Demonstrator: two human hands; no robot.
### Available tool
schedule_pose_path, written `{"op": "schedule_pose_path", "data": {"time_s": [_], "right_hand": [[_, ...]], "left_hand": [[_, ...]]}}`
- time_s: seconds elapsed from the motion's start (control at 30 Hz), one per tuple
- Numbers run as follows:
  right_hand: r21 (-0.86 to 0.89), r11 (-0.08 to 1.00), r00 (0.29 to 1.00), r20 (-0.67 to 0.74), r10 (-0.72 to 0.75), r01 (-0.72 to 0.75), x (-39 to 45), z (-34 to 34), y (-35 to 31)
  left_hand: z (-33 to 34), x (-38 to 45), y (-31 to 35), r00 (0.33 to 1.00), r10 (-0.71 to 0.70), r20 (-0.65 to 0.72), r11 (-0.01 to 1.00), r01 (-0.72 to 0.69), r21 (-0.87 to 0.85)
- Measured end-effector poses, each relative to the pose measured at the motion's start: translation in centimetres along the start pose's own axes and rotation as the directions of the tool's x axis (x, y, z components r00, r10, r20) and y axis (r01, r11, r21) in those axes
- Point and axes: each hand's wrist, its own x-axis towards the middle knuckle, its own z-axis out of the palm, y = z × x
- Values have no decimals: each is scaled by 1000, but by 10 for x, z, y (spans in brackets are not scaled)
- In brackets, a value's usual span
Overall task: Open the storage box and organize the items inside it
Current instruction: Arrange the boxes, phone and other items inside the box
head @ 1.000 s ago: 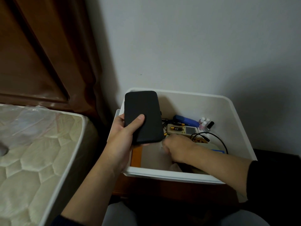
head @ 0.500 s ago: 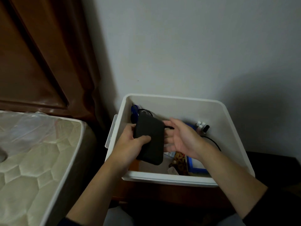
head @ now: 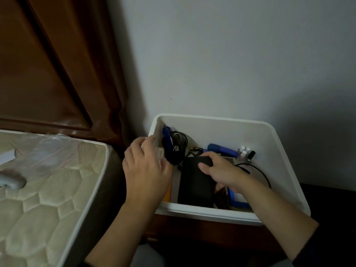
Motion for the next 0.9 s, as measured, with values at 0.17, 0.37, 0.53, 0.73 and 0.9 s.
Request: {"op": "schedule_pose_path", "data": {"time_s": [0.17, 0.37, 0.53, 0.73, 0.9], "right_hand": [[-37, 998, 998, 44, 46, -45, 3, 8, 1], [-139, 988, 998, -26, 62, -65, 12, 26, 0], [-195, 976, 996, -28, 90, -94, 20, 41, -2], [-112, 976, 982, -5, 187, -186, 25, 41, 0], [-527, 847, 995, -102, 15, -67, 32, 45, 3]], "left_hand": [[10, -1, 3, 993, -54, 107, 992, 41, 120], [10, -1, 1, 991, -72, 113, 992, 59, 114], [8, -1, 2, 989, -87, 117, 990, 73, 118], [6, -3, 4, 993, -43, 108, 983, 23, 181], [7, -4, 2, 993, -7, 116, 977, -17, 211]]}}
